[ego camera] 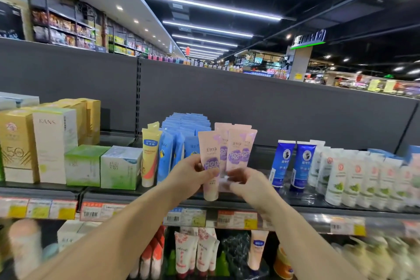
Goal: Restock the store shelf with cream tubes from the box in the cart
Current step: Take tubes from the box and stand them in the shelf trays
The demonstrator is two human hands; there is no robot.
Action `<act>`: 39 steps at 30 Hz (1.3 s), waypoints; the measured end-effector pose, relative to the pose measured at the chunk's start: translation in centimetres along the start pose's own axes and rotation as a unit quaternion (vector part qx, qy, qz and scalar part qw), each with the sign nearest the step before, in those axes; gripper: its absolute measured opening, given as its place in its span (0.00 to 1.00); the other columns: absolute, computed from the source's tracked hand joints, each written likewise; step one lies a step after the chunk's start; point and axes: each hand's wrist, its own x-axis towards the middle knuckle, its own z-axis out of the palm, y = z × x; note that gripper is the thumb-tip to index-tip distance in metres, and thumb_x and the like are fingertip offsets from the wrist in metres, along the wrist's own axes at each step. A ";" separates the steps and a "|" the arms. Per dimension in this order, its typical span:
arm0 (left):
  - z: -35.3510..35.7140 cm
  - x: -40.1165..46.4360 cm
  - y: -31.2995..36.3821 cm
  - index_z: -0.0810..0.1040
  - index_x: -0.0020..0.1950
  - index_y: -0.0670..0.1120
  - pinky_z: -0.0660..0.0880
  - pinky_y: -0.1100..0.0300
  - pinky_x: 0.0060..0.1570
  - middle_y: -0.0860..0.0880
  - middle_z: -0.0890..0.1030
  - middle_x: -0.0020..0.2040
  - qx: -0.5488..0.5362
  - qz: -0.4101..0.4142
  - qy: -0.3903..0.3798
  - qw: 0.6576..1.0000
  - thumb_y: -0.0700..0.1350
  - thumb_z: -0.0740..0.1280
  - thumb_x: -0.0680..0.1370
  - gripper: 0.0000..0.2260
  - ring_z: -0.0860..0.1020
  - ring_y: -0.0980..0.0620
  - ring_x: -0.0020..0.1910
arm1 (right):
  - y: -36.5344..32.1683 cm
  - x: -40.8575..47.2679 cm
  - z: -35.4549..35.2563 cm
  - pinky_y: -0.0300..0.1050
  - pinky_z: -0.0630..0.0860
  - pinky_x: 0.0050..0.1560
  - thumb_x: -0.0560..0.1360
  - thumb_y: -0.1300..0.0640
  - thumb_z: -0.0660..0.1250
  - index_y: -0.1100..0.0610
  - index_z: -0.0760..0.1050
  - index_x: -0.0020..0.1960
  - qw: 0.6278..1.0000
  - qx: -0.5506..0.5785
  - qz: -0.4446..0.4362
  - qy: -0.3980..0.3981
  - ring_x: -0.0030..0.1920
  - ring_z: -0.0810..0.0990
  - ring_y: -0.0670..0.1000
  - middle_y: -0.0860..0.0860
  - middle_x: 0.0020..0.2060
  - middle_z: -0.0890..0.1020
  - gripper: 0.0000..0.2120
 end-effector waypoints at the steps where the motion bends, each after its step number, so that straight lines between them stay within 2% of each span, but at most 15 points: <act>1: 0.5 0.2 0.3 0.79 0.56 0.52 0.81 0.50 0.51 0.53 0.85 0.51 -0.005 0.003 -0.003 1.000 0.45 0.69 0.78 0.07 0.84 0.53 0.49 | -0.4 -0.4 -0.1 0.35 0.74 0.45 0.72 0.53 0.74 0.46 0.75 0.58 0.999 -0.023 0.001 -0.049 0.51 0.78 0.42 0.42 0.50 0.80 0.16; 2: 0.9 0.4 0.5 0.79 0.56 0.53 0.82 0.49 0.50 0.53 0.85 0.50 -0.001 0.006 -0.005 1.000 0.46 0.69 0.78 0.08 0.84 0.52 0.48 | -0.5 -0.5 0.0 0.35 0.75 0.46 0.72 0.54 0.74 0.46 0.74 0.58 0.997 -0.051 -0.005 -0.057 0.51 0.79 0.42 0.42 0.50 0.80 0.17; 5: 2.0 1.1 1.2 0.78 0.57 0.55 0.81 0.51 0.52 0.56 0.84 0.50 0.034 0.023 -0.003 0.999 0.49 0.70 0.77 0.09 0.83 0.54 0.48 | -0.5 0.2 0.7 0.42 0.78 0.53 0.74 0.57 0.71 0.50 0.74 0.57 0.993 -0.108 -0.030 0.028 0.52 0.79 0.46 0.46 0.51 0.80 0.13; 8: 2.3 1.4 1.7 0.78 0.57 0.54 0.79 0.53 0.55 0.56 0.85 0.49 0.008 0.034 -0.010 0.999 0.49 0.70 0.77 0.09 0.83 0.56 0.49 | -0.5 1.2 0.6 0.52 0.81 0.53 0.78 0.62 0.64 0.60 0.77 0.56 0.996 0.048 -0.028 0.065 0.53 0.81 0.55 0.56 0.51 0.81 0.08; 10: 1.6 1.2 1.5 0.76 0.57 0.54 0.78 0.57 0.55 0.55 0.84 0.49 -0.009 0.034 0.002 0.999 0.47 0.69 0.78 0.09 0.82 0.58 0.50 | -0.7 1.9 0.1 0.45 0.81 0.47 0.76 0.60 0.68 0.59 0.76 0.51 0.991 0.050 -0.013 0.123 0.50 0.82 0.53 0.53 0.46 0.81 0.05; 13: -0.1 0.6 0.0 0.74 0.59 0.53 0.79 0.53 0.57 0.53 0.82 0.54 0.005 0.010 0.033 0.999 0.47 0.68 0.79 0.10 0.80 0.55 0.53 | -0.8 3.0 0.5 0.33 0.70 0.37 0.73 0.53 0.73 0.50 0.74 0.47 0.979 -0.035 0.001 0.202 0.41 0.77 0.43 0.43 0.41 0.79 0.08; 16: -1.6 -0.1 -1.1 0.76 0.61 0.51 0.80 0.53 0.55 0.52 0.81 0.55 -0.003 -0.007 0.037 0.999 0.46 0.69 0.78 0.12 0.82 0.54 0.52 | -0.3 3.4 2.3 0.32 0.68 0.38 0.74 0.53 0.73 0.50 0.73 0.55 0.976 -0.015 0.005 0.217 0.44 0.75 0.42 0.42 0.47 0.78 0.13; 18: -2.4 -0.5 -1.3 0.76 0.60 0.50 0.81 0.54 0.53 0.50 0.82 0.53 -0.013 -0.005 0.026 1.000 0.45 0.70 0.78 0.12 0.83 0.53 0.50 | -0.2 3.5 3.5 0.37 0.72 0.42 0.74 0.54 0.72 0.50 0.70 0.59 0.974 -0.031 0.010 0.225 0.47 0.74 0.44 0.43 0.49 0.76 0.16; 21: -3.0 -0.9 -1.5 0.77 0.58 0.50 0.81 0.55 0.52 0.50 0.84 0.50 0.000 -0.003 0.005 1.000 0.45 0.70 0.78 0.10 0.83 0.54 0.48 | -0.5 3.5 4.5 0.43 0.74 0.48 0.76 0.56 0.70 0.50 0.67 0.55 0.972 -0.068 0.012 0.227 0.47 0.73 0.46 0.45 0.48 0.74 0.13; 25: -3.1 -0.9 -1.8 0.77 0.57 0.52 0.81 0.59 0.50 0.52 0.83 0.51 0.018 -0.002 -0.009 1.000 0.46 0.69 0.78 0.08 0.83 0.56 0.48 | -0.7 3.4 5.0 0.41 0.72 0.43 0.76 0.57 0.69 0.48 0.63 0.51 0.971 -0.108 0.035 0.213 0.47 0.73 0.49 0.47 0.48 0.74 0.14; 27: -2.8 -0.8 -1.8 0.77 0.57 0.53 0.81 0.61 0.50 0.53 0.83 0.51 0.024 0.001 -0.016 1.000 0.46 0.69 0.79 0.08 0.83 0.57 0.48 | -0.7 3.4 5.2 0.47 0.75 0.51 0.74 0.57 0.70 0.48 0.64 0.51 0.965 -0.134 0.060 0.219 0.52 0.77 0.54 0.50 0.50 0.78 0.15; 28: -2.7 -0.6 -1.7 0.77 0.57 0.53 0.81 0.60 0.50 0.53 0.83 0.51 0.028 0.002 -0.020 0.999 0.46 0.69 0.79 0.08 0.83 0.57 0.49 | -0.6 3.5 5.2 0.51 0.73 0.59 0.73 0.58 0.70 0.48 0.66 0.52 0.958 -0.161 0.073 0.226 0.55 0.77 0.56 0.51 0.50 0.80 0.15; 30: -2.3 -0.4 -1.8 0.77 0.56 0.54 0.81 0.58 0.52 0.53 0.83 0.51 0.035 0.005 -0.031 0.999 0.46 0.69 0.78 0.07 0.83 0.57 0.50 | -0.5 3.6 5.1 0.55 0.61 0.72 0.72 0.57 0.71 0.49 0.68 0.55 0.946 -0.212 0.102 0.225 0.58 0.78 0.56 0.51 0.50 0.82 0.16; 35: -1.6 -0.2 -2.0 0.78 0.54 0.54 0.81 0.55 0.53 0.52 0.84 0.50 0.047 0.008 -0.035 0.998 0.47 0.69 0.78 0.06 0.82 0.56 0.51 | -0.3 3.6 4.7 0.58 0.53 0.75 0.73 0.58 0.70 0.49 0.69 0.52 0.948 -0.207 0.135 0.199 0.59 0.78 0.54 0.47 0.42 0.77 0.13; 39: -1.4 0.0 -1.8 0.78 0.55 0.55 0.81 0.57 0.53 0.53 0.83 0.52 0.065 0.006 -0.040 0.997 0.48 0.69 0.78 0.07 0.82 0.56 0.52 | -0.2 3.5 4.6 0.58 0.47 0.77 0.73 0.59 0.70 0.49 0.68 0.52 0.956 -0.179 0.126 0.196 0.61 0.76 0.55 0.48 0.44 0.77 0.14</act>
